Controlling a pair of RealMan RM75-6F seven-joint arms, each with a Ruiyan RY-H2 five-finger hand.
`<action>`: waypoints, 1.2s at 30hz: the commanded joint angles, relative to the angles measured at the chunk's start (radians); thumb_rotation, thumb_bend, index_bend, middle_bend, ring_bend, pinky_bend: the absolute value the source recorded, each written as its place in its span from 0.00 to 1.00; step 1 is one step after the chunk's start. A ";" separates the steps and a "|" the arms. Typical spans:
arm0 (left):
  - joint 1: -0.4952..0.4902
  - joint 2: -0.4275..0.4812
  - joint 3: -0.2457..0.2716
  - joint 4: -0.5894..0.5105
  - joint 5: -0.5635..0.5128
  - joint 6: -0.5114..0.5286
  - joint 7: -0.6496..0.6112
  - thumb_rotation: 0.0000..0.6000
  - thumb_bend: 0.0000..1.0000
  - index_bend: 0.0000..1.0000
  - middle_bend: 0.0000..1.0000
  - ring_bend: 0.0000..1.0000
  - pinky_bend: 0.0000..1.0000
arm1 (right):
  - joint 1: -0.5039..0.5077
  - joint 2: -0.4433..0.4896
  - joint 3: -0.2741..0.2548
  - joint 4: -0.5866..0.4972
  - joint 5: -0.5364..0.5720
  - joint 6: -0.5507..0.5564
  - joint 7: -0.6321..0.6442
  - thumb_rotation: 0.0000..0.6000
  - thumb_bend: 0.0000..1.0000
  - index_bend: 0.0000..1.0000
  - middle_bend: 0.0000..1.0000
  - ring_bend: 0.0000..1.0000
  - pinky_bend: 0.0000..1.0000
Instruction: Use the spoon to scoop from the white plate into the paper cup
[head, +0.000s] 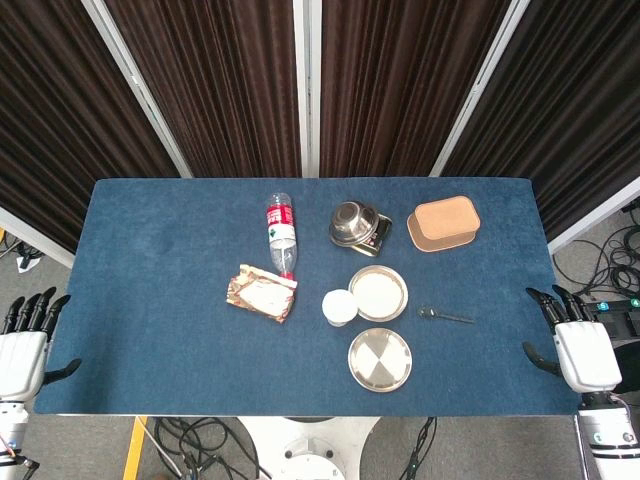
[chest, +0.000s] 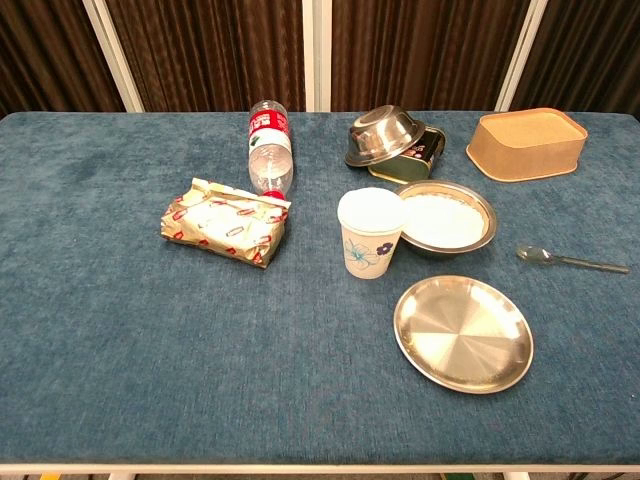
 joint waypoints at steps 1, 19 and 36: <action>0.001 -0.004 -0.001 0.005 0.004 0.005 -0.001 1.00 0.00 0.17 0.15 0.10 0.05 | -0.003 0.002 -0.002 -0.001 -0.001 0.003 0.000 1.00 0.15 0.13 0.23 0.08 0.15; -0.004 -0.017 -0.005 0.032 0.025 0.010 -0.021 1.00 0.00 0.17 0.15 0.10 0.04 | 0.176 -0.126 0.054 0.065 0.134 -0.281 -0.110 1.00 0.15 0.34 0.38 0.12 0.11; -0.003 -0.024 -0.001 0.046 0.021 -0.004 -0.035 1.00 0.00 0.17 0.15 0.10 0.05 | 0.299 -0.414 0.071 0.398 0.284 -0.450 -0.165 1.00 0.15 0.43 0.45 0.17 0.11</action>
